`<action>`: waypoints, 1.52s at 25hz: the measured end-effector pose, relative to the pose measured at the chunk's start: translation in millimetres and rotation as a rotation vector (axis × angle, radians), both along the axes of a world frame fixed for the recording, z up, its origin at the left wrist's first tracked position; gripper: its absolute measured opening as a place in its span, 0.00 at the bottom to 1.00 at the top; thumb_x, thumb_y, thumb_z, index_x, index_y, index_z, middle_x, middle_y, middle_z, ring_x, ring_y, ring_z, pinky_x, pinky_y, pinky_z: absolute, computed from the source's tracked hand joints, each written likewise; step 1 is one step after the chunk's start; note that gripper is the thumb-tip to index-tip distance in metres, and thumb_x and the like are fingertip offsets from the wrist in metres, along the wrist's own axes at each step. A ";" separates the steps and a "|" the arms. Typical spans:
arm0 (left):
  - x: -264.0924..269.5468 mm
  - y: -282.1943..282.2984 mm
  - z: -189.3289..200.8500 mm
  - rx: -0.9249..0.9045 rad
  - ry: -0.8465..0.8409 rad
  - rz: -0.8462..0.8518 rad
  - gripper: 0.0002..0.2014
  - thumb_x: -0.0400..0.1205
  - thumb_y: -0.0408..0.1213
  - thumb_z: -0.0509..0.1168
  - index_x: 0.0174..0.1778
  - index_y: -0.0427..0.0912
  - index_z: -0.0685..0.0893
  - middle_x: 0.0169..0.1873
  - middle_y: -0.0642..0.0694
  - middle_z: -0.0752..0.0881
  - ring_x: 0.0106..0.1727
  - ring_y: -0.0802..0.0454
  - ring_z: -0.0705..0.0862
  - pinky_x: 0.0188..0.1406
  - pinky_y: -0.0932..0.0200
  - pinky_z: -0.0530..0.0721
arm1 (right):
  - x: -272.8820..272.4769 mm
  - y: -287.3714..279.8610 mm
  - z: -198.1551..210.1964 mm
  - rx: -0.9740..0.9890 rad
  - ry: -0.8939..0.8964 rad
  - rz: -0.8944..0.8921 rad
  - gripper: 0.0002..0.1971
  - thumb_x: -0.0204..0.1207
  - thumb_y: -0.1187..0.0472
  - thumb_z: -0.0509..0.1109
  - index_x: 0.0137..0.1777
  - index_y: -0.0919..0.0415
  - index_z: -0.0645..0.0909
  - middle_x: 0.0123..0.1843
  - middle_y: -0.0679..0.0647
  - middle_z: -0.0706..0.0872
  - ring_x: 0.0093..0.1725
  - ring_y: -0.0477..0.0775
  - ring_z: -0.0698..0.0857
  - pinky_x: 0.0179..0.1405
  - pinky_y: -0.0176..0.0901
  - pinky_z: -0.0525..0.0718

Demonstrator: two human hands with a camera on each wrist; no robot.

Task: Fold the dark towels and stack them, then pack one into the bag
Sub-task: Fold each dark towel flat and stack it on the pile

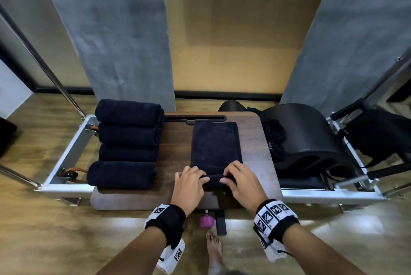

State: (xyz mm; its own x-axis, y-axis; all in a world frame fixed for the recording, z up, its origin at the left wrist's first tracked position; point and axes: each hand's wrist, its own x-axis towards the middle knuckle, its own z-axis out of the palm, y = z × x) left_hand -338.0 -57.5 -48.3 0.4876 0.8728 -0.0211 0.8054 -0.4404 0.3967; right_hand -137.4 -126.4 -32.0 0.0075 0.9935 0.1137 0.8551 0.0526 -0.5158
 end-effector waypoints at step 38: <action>23.3 105.8 9.2 -0.050 0.045 -0.112 0.16 0.93 0.55 0.55 0.72 0.57 0.80 0.65 0.64 0.79 0.72 0.58 0.69 0.67 0.47 0.65 | 48.1 112.5 11.3 -0.127 -0.078 0.130 0.15 0.87 0.38 0.61 0.60 0.48 0.73 0.58 0.43 0.75 0.46 0.47 0.80 0.45 0.51 0.85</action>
